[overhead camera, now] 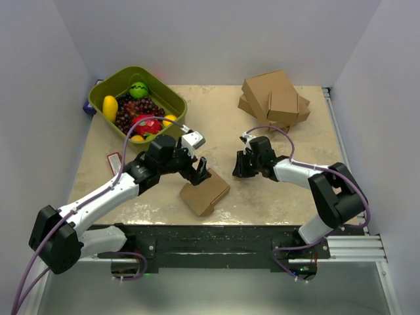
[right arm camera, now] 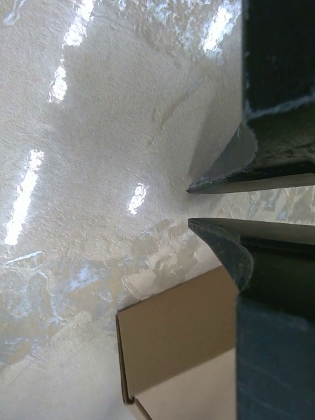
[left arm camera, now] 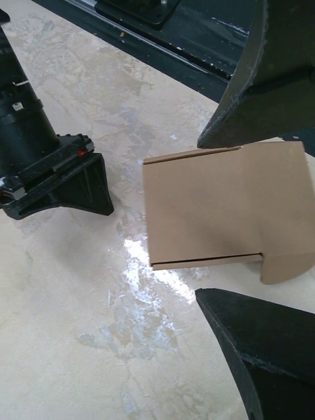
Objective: Fold the paper box
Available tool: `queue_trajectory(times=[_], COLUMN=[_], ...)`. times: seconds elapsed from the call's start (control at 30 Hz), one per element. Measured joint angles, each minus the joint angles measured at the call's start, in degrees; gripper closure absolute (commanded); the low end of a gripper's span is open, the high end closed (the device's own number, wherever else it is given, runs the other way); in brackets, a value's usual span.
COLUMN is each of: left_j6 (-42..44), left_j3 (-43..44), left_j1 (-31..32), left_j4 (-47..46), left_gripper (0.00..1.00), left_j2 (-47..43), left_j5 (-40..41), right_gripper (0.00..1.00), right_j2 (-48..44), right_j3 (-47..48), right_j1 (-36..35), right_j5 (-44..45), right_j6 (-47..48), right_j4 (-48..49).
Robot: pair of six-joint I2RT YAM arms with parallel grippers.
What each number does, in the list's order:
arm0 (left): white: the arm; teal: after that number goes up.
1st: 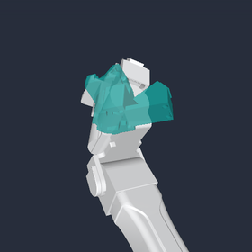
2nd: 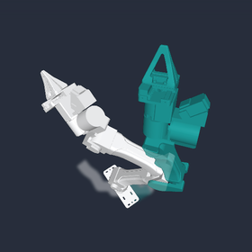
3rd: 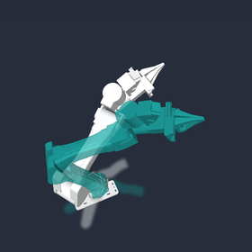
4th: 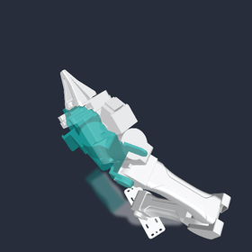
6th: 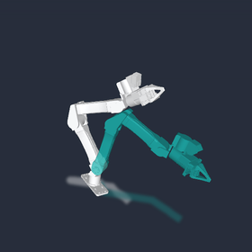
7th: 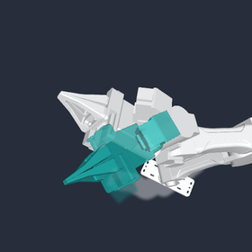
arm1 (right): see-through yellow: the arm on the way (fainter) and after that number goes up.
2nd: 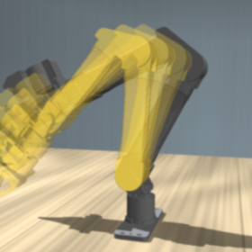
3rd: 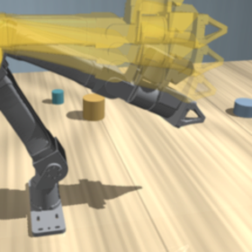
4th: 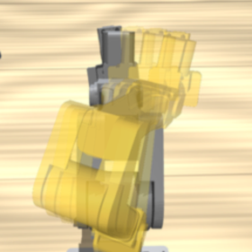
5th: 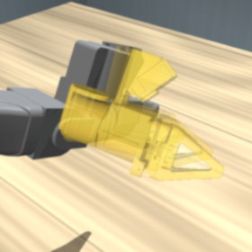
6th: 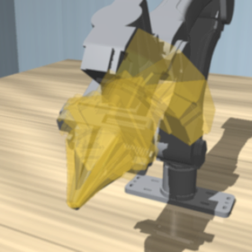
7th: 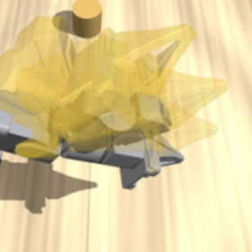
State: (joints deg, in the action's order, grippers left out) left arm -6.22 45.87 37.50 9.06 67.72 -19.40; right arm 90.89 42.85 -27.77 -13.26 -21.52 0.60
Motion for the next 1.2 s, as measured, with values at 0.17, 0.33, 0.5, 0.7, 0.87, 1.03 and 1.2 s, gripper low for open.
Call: queue_trajectory(times=[0.17,0.33,0.5,0.7,0.87,1.03,1.2], left_j6=[-0.02,-0.17,-0.92,-2.14,-2.21,-2.19,-2.16], left_j3=[-0.76,-0.79,-2.1,-2.95,-3.08,-3.39,-3.58], left_j1=[-0.04,-0.42,-1.99,-4.33,-4.74,-4.74,-4.76], left_j4=[-1.27,-1.38,-2.67,-4.15,-4.61,-4.79,-4.87], left_gripper=[0.08,0.08,0.07,0.07,0.07,0.07,0.07], left_j2=[-2.45,-2.95,-5.07,-6.6,-6.6,-6.84,-7.76], left_j5=[0.5,2.05,3.72,4.7,4.68,4.7,4.74], right_gripper=[0.6,0.41,0.39,0.51,0.57,0.6,0.62], right_j2=[0.02,-2.73,-11.74,-16.2,-12.74,-9.09,-6.82], right_j3=[0.0,-0.87,-2.82,-3.19,-3.19,-3.1,-1.42], right_j1=[0.61,0.83,0.7,-3.06,-6.75,-7.15,-7.08], right_j5=[0.0,-1.25,-4.35,-5.57,-5.51,-5.95,-6.93], right_j6=[-0.02,0.09,0.11,0.11,0.07,-0.2,-0.57], right_j4=[-0.02,0.0,-0.35,-0.02,-0.24,-0.22,0.39])
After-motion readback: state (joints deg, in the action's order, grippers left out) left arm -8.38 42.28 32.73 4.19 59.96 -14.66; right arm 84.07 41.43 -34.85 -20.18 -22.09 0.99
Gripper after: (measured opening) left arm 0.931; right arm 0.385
